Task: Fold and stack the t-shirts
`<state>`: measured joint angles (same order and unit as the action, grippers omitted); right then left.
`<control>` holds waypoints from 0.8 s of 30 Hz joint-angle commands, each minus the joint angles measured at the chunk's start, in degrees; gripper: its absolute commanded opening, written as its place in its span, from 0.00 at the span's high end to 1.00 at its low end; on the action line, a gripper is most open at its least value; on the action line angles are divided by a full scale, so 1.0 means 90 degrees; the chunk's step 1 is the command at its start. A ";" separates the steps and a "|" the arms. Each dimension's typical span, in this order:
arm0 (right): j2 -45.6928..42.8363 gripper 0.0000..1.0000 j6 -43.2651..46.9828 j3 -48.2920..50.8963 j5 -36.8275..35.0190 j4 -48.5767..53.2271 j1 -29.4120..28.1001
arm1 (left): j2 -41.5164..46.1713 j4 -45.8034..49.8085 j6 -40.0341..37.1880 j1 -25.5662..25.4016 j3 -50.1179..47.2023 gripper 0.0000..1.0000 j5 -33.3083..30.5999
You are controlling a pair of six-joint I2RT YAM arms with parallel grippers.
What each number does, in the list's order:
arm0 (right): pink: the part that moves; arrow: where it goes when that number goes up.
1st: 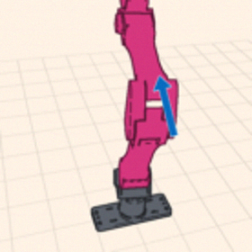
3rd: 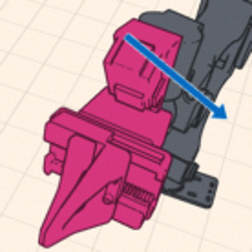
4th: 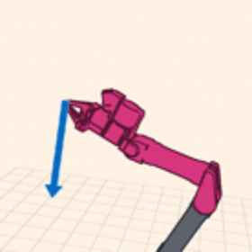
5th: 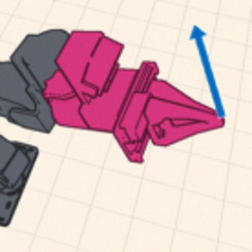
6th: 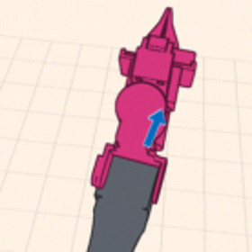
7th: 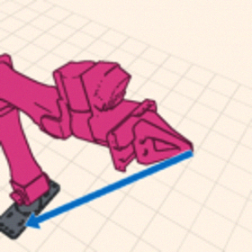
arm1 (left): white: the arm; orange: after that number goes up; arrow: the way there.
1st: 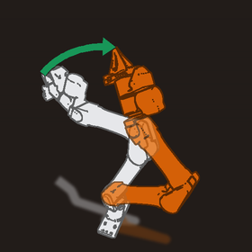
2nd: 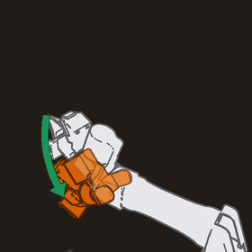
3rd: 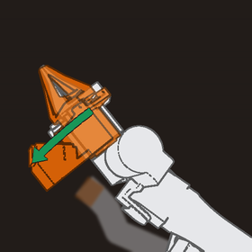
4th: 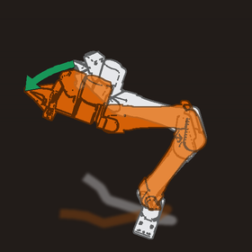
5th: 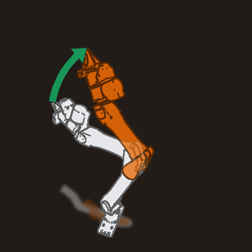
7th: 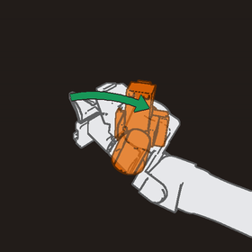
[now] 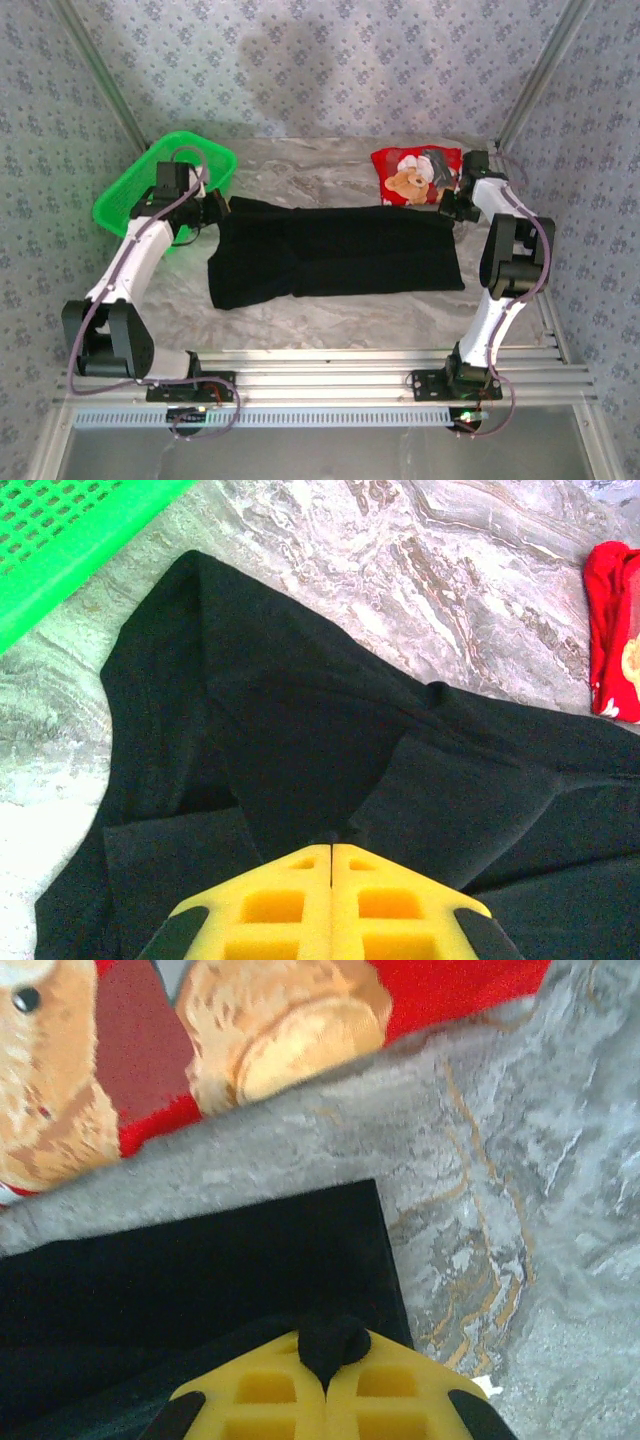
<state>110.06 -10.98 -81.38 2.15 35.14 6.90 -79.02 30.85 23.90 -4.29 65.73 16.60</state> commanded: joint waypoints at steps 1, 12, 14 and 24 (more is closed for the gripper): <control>-0.0256 1.00 -0.0098 0.0171 -0.0249 0.0051 0.0127 | 0.0372 0.0021 0.0122 -0.0001 -0.0262 1.00 -0.0206; -0.0329 1.00 -0.0105 0.0446 -0.0356 0.0046 0.0201 | 0.0834 0.0521 0.0253 0.0059 -0.0780 1.00 -0.0783; -0.0358 1.00 -0.0107 0.0527 -0.0447 -0.0012 0.0192 | 0.0903 0.0457 0.0335 0.0046 -0.0898 1.00 -0.0781; -0.0408 1.00 -0.0240 0.0731 -0.0581 -0.0049 0.0175 | 0.1571 0.0309 0.0748 -0.0151 -0.1496 1.00 -0.0734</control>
<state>108.14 -11.42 -75.40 0.08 34.87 7.86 -68.14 34.28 28.69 -5.26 52.99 11.05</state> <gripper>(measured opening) 0.063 0.042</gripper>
